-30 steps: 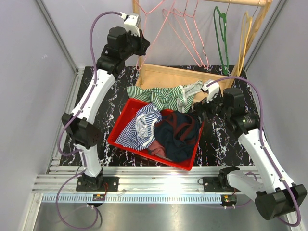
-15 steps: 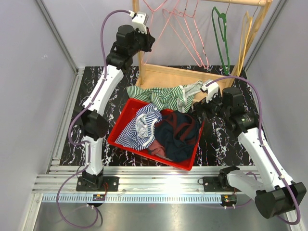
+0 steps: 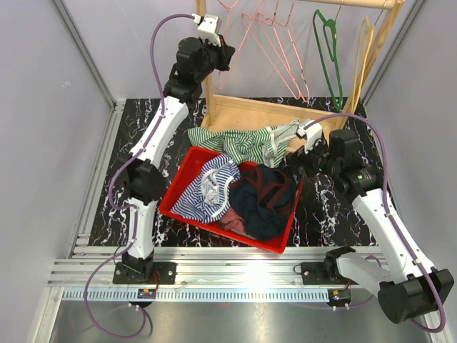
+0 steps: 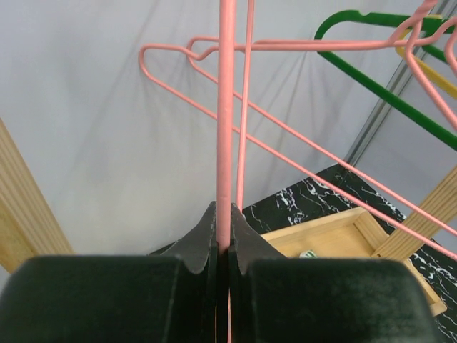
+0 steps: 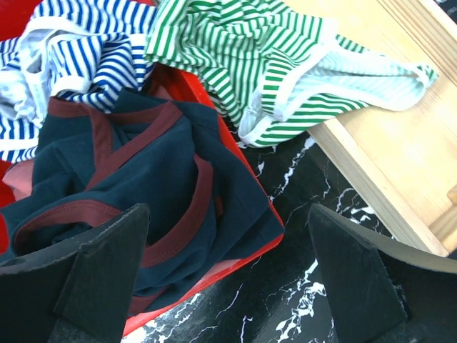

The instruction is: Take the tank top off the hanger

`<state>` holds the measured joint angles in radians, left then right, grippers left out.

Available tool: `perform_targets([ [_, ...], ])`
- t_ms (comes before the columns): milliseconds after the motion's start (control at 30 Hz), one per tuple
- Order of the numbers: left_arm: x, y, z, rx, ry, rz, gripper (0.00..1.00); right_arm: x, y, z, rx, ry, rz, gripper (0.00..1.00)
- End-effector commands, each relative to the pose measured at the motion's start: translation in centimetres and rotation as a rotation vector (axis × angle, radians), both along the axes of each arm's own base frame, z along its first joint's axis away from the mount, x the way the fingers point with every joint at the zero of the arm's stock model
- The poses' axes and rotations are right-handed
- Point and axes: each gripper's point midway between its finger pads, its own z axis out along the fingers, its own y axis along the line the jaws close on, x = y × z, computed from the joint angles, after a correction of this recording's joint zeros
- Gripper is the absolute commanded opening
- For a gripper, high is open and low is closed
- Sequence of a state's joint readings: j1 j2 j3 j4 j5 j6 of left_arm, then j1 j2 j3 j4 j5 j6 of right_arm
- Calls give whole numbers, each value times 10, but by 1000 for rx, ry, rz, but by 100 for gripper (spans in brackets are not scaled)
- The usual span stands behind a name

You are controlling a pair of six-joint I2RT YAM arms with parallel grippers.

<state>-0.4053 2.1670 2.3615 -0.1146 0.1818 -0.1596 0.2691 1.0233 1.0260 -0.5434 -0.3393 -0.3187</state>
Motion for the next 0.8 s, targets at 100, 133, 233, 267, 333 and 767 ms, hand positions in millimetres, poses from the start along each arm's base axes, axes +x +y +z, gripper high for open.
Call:
perform_targets([
  [100,-22,18,42,-33,-117,48,0,-15,15,-1,-9,-10,171,100],
  [133,-31,26,53,-36,-131,61,0,-18,17,-1,-6,-6,187,100],
  [233,-37,40,38,7,-91,88,0,-24,20,-2,0,5,230,100],
  [267,-41,41,32,26,-71,79,0,-26,22,-2,4,8,243,99],
  [333,-53,46,27,57,-66,72,0,-28,23,-2,-1,2,263,100],
  [767,-162,97,-3,201,-52,31,0,-90,45,-13,-23,-52,724,100],
])
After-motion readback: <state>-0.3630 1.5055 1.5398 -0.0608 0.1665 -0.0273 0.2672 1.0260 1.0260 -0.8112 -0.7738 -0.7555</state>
